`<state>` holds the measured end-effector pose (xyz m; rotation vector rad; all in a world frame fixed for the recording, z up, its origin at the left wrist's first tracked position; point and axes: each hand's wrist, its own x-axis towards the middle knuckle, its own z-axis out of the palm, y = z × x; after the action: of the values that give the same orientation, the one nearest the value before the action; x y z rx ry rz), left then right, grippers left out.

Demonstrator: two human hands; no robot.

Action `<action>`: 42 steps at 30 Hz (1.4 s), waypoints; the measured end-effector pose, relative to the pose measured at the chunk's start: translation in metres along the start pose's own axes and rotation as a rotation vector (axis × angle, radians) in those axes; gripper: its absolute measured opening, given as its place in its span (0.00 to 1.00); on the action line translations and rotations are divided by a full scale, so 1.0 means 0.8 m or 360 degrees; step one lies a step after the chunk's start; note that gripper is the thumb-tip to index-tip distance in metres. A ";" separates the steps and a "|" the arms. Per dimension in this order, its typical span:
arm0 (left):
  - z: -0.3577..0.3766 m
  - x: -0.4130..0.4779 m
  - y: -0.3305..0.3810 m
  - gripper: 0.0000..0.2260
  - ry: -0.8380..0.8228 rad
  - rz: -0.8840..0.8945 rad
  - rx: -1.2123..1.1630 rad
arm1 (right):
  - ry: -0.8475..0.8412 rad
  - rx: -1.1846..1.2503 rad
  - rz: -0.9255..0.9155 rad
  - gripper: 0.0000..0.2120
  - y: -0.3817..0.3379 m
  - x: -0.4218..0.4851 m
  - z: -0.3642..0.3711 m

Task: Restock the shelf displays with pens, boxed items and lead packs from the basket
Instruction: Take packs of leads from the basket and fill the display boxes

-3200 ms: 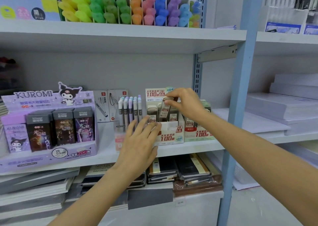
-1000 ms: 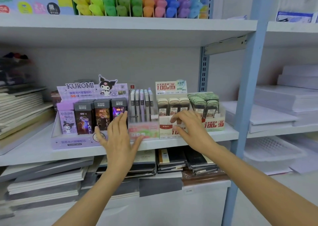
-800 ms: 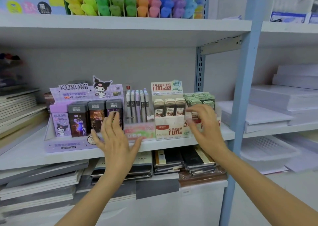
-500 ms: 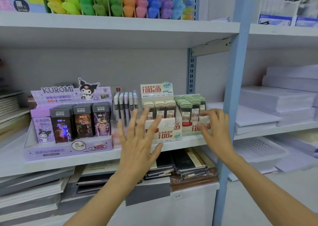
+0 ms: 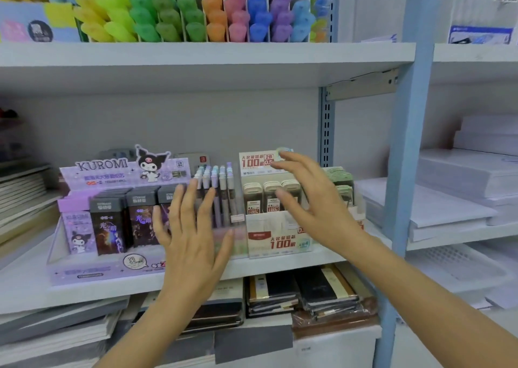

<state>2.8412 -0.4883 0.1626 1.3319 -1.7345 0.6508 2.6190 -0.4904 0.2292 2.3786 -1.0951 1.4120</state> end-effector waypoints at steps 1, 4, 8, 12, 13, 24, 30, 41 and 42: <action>-0.004 -0.002 -0.010 0.30 -0.0001 -0.0035 0.0021 | -0.0137 0.0007 -0.0017 0.23 -0.009 0.013 0.013; -0.016 -0.005 -0.040 0.31 -0.0007 -0.0135 0.0077 | -0.0430 -0.0045 -0.0069 0.29 -0.031 0.047 0.056; -0.034 0.003 -0.085 0.33 0.0015 -0.0355 0.0172 | -0.0591 -0.0215 -0.0056 0.31 -0.040 0.067 0.097; -0.047 0.006 -0.108 0.34 -0.0089 -0.0293 0.0195 | -0.0481 -0.0026 0.0036 0.26 -0.037 0.068 0.099; -0.050 0.005 -0.109 0.33 -0.0081 -0.0227 0.0167 | -0.0417 0.0001 0.0038 0.26 -0.041 0.069 0.100; -0.091 -0.002 -0.193 0.27 -0.0081 -0.0591 -0.0661 | -0.0563 -0.0306 -0.0077 0.26 -0.132 0.094 0.162; -0.088 -0.003 -0.204 0.31 -0.0006 -0.0593 -0.0687 | -0.0549 -0.0152 -0.0031 0.25 -0.127 0.096 0.162; -0.079 0.037 -0.209 0.22 -0.0187 -0.0035 0.0045 | -0.0518 -0.0233 -0.0090 0.22 -0.149 0.118 0.201; -0.078 0.036 -0.207 0.20 -0.0168 -0.0014 0.0105 | -0.0526 -0.0209 -0.0096 0.23 -0.147 0.118 0.200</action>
<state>3.0149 -0.5033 0.2060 1.4414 -1.8035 0.6479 2.8349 -0.5306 0.2454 2.5822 -1.1359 0.9166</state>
